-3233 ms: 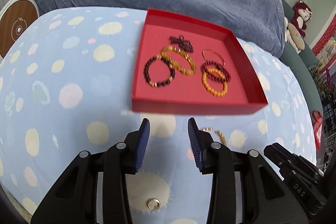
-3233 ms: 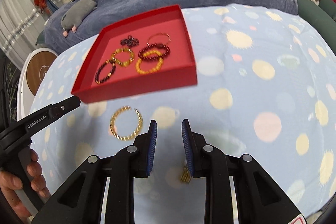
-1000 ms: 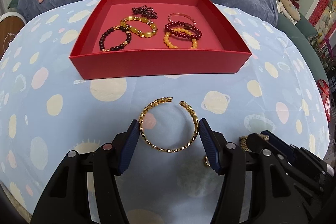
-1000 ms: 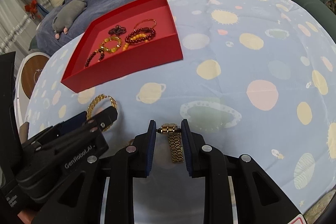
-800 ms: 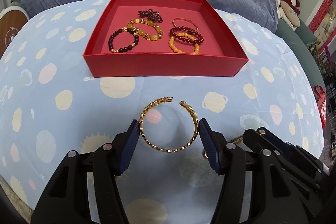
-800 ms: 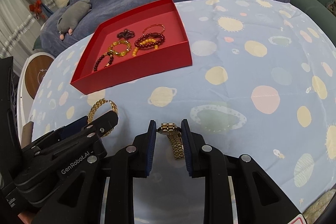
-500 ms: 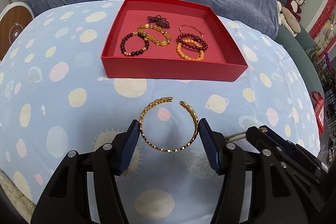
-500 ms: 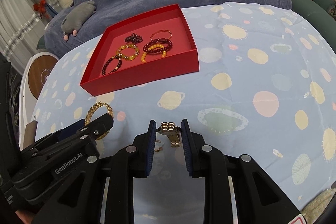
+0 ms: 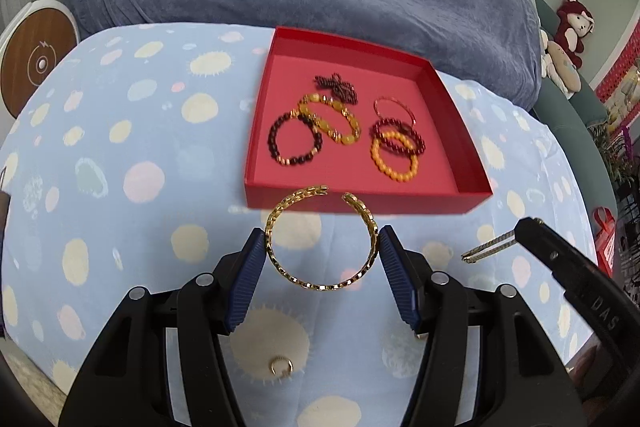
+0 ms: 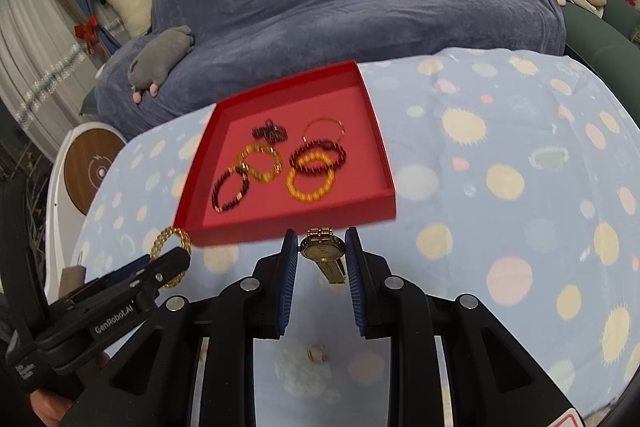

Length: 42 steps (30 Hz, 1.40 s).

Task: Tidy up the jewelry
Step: 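Carry the cuff and watch into the red tray and open both grippers, then withdraw both grippers from the tray toward the two gold hoop earrings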

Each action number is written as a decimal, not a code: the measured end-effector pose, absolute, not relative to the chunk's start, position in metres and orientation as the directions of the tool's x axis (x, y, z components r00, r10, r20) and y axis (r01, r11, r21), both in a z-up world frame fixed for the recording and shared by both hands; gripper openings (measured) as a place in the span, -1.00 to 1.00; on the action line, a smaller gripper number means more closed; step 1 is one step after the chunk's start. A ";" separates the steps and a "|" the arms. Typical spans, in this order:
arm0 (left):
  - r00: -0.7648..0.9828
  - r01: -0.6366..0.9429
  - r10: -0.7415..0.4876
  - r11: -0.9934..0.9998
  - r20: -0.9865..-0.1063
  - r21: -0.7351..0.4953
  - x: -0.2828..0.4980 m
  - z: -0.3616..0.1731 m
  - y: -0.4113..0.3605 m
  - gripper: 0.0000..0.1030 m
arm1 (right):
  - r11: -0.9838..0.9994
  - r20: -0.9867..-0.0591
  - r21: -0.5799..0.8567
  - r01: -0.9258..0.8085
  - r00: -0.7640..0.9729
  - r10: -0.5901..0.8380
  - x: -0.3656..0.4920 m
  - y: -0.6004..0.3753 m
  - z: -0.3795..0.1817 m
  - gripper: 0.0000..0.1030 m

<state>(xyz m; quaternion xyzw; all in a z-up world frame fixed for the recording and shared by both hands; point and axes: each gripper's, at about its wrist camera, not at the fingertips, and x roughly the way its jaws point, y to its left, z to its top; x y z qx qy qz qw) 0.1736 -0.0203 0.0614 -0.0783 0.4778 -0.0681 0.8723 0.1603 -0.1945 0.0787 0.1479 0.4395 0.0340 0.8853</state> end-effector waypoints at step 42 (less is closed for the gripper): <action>0.514 0.017 -0.179 0.980 -0.839 -0.198 0.247 0.035 -0.033 0.24 | 0.964 -0.796 0.259 0.061 0.578 0.177 0.241 -0.186 0.050 -0.47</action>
